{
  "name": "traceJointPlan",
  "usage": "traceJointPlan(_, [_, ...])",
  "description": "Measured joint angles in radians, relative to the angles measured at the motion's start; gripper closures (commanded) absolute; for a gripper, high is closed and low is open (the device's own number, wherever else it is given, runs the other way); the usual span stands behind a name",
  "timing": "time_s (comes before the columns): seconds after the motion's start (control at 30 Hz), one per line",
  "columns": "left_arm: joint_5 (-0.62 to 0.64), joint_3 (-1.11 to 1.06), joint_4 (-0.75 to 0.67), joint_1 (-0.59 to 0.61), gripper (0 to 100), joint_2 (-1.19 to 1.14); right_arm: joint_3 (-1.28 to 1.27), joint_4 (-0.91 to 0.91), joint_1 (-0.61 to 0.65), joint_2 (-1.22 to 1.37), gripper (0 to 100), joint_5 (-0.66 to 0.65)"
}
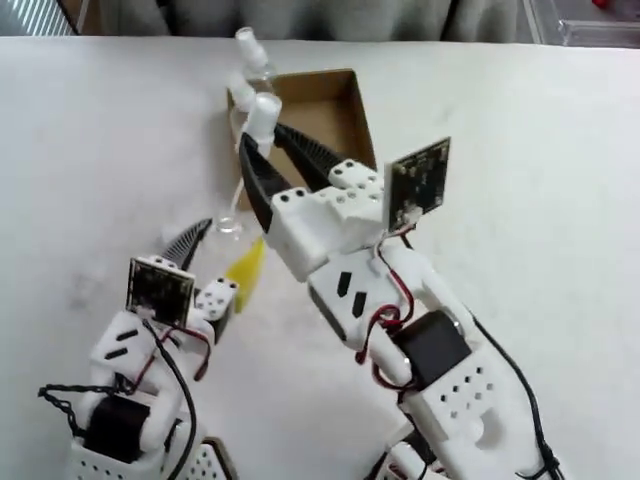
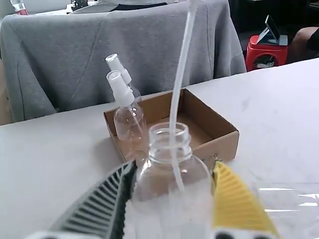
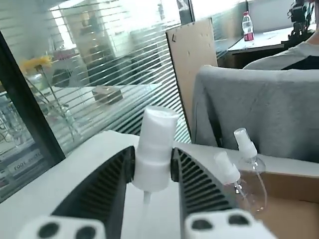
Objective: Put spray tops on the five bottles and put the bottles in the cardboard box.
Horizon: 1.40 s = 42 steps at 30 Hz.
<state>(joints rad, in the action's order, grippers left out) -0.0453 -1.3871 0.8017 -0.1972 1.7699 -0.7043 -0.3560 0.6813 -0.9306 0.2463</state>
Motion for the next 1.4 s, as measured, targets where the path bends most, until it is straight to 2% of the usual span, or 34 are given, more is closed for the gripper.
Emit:
traceJointPlan(0.27, [0.000,0.000,0.000,0.000,98,0.000,-0.084,0.009,0.114,0.000,96.9,-0.018])
traceJointPlan(0.47, [0.000,0.000,0.000,0.000,98,0.000,-0.091,0.002,0.141,0.002,78.4,-0.063])
traceJointPlan(0.53, [0.000,0.000,0.000,0.000,98,0.000,-0.091,-0.021,0.150,0.002,76.2,-0.063])
traceJointPlan(0.83, [0.000,0.000,0.000,0.000,98,0.000,0.003,-0.112,0.150,-0.037,81.6,-0.074])
traceJointPlan(1.03, [0.000,0.000,0.000,0.000,98,0.000,0.147,-0.186,0.147,-0.046,99.1,-0.074])
traceJointPlan(1.1, [0.000,0.000,0.000,0.000,98,0.000,0.160,-0.186,0.133,-0.038,95.4,-0.074])
traceJointPlan(1.4, [0.000,0.000,0.000,0.000,98,0.000,0.184,-0.121,0.032,0.132,98.2,-0.080])
